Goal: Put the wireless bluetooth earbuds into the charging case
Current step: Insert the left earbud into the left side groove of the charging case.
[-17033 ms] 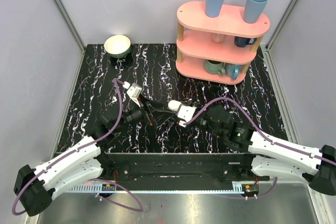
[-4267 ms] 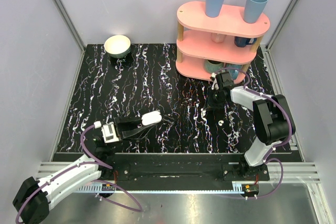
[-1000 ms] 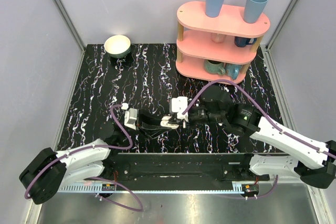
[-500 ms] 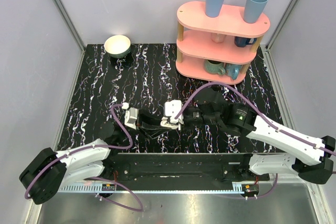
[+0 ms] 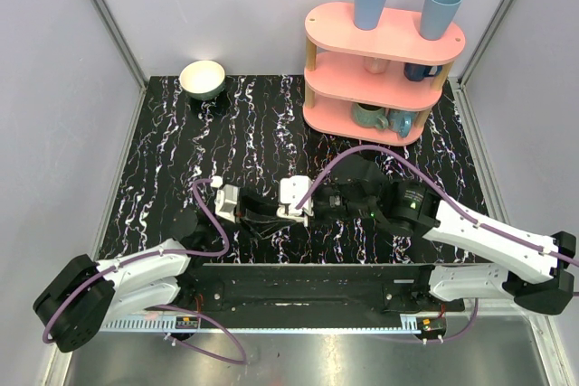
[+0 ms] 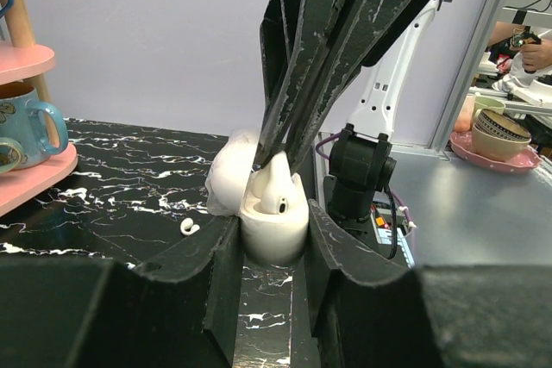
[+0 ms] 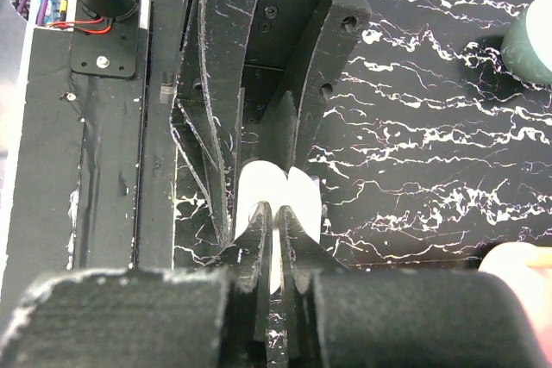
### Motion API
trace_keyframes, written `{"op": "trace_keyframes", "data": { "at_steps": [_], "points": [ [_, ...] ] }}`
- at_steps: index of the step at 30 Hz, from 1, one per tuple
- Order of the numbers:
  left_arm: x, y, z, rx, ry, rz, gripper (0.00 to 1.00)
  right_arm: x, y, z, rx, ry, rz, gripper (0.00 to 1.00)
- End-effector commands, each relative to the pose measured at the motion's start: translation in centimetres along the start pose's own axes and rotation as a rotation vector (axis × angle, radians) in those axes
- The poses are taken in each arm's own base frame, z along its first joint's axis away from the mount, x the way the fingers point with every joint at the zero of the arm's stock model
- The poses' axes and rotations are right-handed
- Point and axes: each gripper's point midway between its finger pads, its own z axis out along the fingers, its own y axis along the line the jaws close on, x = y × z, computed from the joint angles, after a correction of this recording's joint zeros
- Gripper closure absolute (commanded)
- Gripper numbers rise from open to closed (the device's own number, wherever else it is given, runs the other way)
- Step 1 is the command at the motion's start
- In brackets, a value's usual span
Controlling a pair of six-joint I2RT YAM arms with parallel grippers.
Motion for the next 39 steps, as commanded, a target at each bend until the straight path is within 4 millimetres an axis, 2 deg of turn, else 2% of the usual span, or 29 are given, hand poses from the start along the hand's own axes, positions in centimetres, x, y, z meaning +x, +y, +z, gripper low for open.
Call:
{"op": "trace_keyframes", "data": {
  "at_steps": [1,5,20,24,25,29,32,39],
  "points": [
    [-3.3,-1.2,0.9,0.062,-0.091,0.095,1.0,-0.6,-1.3,0.3,0.074,0.007,-0.002,1.0],
    [-3.2,-1.0,0.8,0.051,-0.088,0.095,1.0,-0.6,-1.9,0.1,0.113,0.012,-0.01,1.0],
    [-3.8,-0.8,0.8,0.036,-0.105,0.108,1.0,-0.4,0.4,1.6,0.03,0.022,-0.018,1.0],
    [-3.8,-0.7,0.8,0.03,-0.108,0.108,1.0,-0.6,0.2,1.6,0.042,0.014,-0.016,0.92],
    [-3.7,-0.7,0.8,0.027,-0.108,0.108,1.0,-0.6,0.2,1.5,0.046,0.012,-0.018,0.86],
    [-3.6,-0.5,0.7,0.017,-0.109,0.108,1.0,-1.0,-0.3,1.1,0.07,-0.006,-0.024,0.73],
    [-3.6,-0.4,0.5,0.007,-0.114,0.112,1.0,-1.5,-0.6,0.6,0.095,-0.03,-0.032,0.69],
    [-3.4,-0.1,0.3,-0.017,-0.11,0.117,1.0,-3.4,-1.2,-1.1,0.137,-0.13,-0.04,0.65]
  ]
}}
